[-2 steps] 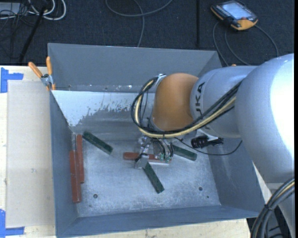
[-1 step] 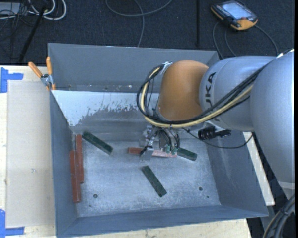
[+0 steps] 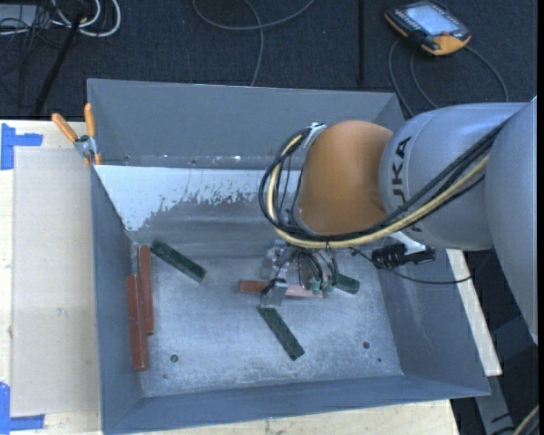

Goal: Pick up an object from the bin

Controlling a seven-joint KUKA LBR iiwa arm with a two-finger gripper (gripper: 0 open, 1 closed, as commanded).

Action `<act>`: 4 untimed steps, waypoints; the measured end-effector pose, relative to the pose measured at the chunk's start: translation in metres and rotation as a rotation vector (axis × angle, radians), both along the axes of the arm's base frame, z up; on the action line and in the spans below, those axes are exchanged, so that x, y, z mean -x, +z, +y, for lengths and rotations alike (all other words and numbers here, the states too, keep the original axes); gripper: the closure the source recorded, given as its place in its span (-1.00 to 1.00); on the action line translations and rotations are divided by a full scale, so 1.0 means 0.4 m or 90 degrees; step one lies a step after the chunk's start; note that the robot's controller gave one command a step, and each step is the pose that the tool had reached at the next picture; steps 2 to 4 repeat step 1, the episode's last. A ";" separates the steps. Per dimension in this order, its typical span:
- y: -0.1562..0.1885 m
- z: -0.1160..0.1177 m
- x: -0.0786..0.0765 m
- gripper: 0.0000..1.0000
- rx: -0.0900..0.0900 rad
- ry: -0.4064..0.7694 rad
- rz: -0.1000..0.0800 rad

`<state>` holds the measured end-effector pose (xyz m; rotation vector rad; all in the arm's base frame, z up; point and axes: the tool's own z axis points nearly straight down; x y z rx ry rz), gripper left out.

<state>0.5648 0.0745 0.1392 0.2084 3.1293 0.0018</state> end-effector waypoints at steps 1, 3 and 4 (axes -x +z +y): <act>0.246 0.016 -0.108 1.00 0.000 -0.014 0.002; 0.246 0.016 -0.108 1.00 0.000 -0.014 0.002; 0.246 0.016 -0.108 1.00 0.000 -0.014 0.002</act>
Offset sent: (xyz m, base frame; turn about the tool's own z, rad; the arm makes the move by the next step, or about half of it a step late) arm 0.0000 0.0000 0.0000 0.0000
